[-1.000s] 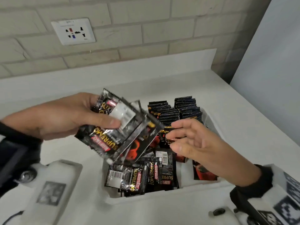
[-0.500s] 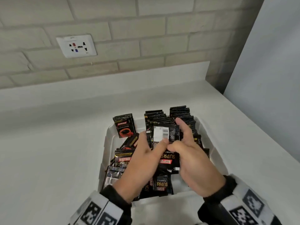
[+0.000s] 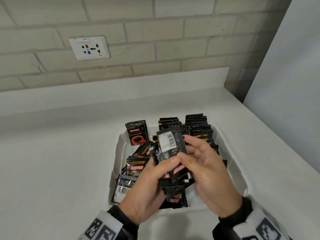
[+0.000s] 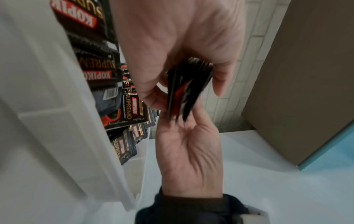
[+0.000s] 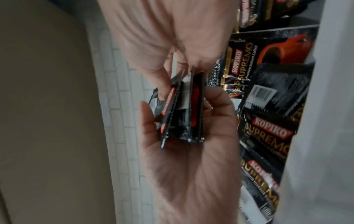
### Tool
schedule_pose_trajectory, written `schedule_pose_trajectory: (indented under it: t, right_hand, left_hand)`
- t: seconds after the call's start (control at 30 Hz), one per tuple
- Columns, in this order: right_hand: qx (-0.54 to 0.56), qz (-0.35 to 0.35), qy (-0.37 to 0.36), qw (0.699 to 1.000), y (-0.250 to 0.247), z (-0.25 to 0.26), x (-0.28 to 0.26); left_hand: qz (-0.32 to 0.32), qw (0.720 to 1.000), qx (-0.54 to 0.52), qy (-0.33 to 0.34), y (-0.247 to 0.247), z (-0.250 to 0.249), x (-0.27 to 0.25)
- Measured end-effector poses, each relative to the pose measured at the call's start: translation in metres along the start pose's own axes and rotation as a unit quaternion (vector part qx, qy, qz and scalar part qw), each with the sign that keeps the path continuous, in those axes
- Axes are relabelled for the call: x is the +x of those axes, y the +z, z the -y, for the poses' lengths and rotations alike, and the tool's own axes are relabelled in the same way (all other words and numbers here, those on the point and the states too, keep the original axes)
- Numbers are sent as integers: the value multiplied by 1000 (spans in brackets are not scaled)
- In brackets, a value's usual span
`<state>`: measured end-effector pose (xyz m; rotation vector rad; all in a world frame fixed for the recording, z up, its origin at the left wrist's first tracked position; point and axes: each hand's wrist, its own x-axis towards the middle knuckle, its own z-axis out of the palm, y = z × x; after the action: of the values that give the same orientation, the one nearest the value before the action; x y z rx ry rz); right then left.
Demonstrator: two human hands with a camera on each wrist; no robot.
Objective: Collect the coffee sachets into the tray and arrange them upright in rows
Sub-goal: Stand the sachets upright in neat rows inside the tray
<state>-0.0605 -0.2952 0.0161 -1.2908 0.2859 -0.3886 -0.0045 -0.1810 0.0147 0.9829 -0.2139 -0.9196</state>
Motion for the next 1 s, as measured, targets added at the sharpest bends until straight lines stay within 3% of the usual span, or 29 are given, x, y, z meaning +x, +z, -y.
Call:
schedule_pose_trajectory:
  t: [0.13, 0.33, 0.5, 0.67, 0.87, 1.0]
  right_hand:
    - [-140, 3, -47, 989, -2, 2, 1]
    - [-201, 27, -34, 979, -12, 7, 0]
    - [-171, 32, 22, 985, -17, 9, 2]
    - [-167, 10, 28, 985, -25, 12, 6]
    - [-89, -54, -59, 993, -46, 32, 11]
    - [-97, -19, -54, 994, -43, 39, 4]
  left_hand:
    - [11, 998, -30, -57, 9, 1, 0]
    - [-21, 998, 42, -36, 9, -8, 3]
    - [-12, 994, 93, -48, 4, -14, 0]
    - [-5, 993, 88, -81, 0, -20, -2]
    - [-25, 993, 26, -113, -2, -22, -3]
    - [-2, 993, -22, -119, -3, -22, -4]
